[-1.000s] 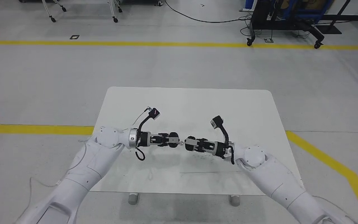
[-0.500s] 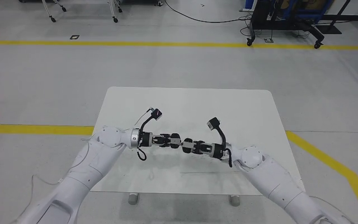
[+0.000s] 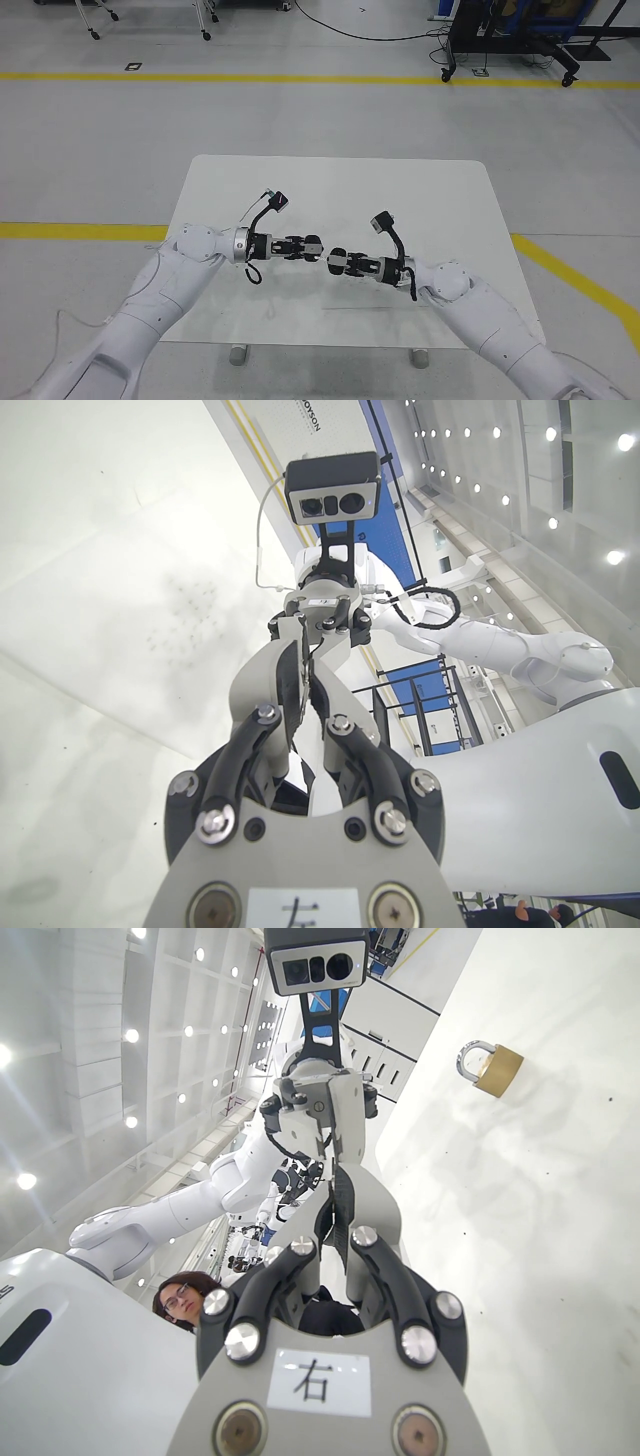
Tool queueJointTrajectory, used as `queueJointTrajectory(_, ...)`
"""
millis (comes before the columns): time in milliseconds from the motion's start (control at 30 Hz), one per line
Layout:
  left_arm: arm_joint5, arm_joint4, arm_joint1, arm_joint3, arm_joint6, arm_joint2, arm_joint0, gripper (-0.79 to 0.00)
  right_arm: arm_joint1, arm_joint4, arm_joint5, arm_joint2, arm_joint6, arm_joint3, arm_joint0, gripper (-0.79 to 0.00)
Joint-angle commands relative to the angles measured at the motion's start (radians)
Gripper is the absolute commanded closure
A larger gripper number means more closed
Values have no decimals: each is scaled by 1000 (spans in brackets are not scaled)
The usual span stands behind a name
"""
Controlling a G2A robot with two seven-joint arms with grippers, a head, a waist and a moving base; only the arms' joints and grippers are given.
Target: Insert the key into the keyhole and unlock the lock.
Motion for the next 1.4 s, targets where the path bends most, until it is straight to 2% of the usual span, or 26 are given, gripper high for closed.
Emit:
queueJointTrajectory(0, 1, 0, 0, 0, -1, 0, 0, -785, 5, -1, -18, 19, 7, 9, -5, 0)
queueJointTrajectory(200, 1, 0, 0, 0, -1, 0, 0, -785, 39, 23, -121, 146, 16, 50, -53, 0)
queueJointTrajectory(367, 1, 0, 0, 0, -1, 0, 0, -785, 66, 160, -219, 262, 43, 71, -105, 0)
queueJointTrajectory(400, 1, 0, 0, 0, -1, 0, 0, -785, 66, 214, -234, 274, 51, 74, -107, 0)
queueJointTrajectory(467, 2, 5, 0, -7, 3, 2, 2, -785, 66, 214, -234, 274, 51, 74, -107, 0)
queueJointTrajectory(533, 20, 70, -2, -75, 41, 14, 12, -785, 66, 214, -234, 274, 51, 74, -107, 0)
queueJointTrajectory(600, 33, 152, 6, -145, 103, -8, 18, -785, 66, 214, -234, 274, 51, 74, -107, 0)
queueJointTrajectory(667, 62, 247, 28, -238, 153, -59, 41, -785, 66, 214, -234, 274, 51, 74, -107, 0)
queueJointTrajectory(733, 133, 432, 63, -365, 178, -139, 72, -785, 66, 214, -234, 274, 51, 74, -107, 0)
queueJointTrajectory(767, 192, 558, 84, -450, 192, -185, 102, -785, 66, 214, -234, 274, 51, 74, -107, 0)
queueJointTrajectory(833, 359, 776, 128, -662, 173, -297, 212, -785, 66, 214, -234, 274, 51, 74, -107, 0)
queueJointTrajectory(933, 504, 971, 164, -844, 116, -404, 341, -785, 66, 214, -234, 274, 51, 74, -107, 0)
queueJointTrajectory(1000, 592, 1062, 180, -898, 94, -467, 413, -785, 66, 214, -234, 274, 51, 74, -107, 0)
queueJointTrajectory(1100, 680, 1175, 186, -926, 90, -472, 466, -785, 66, 214, -234, 274, 51, 74, -107, 0)
queueJointTrajectory(1167, 722, 1215, 185, -916, 102, -458, 476, -785, 66, 214, -234, 274, 51, 74, -107, 0)
queueJointTrajectory(1267, 760, 1217, 173, -857, 153, -415, 455, -785, 66, 214, -234, 274, 51, 74, -107, 0)
queueJointTrajectory(1367, 784, 1205, 157, -758, 204, -368, 397, -782, 66, 214, -234, 274, 51, 74, -107, 0)
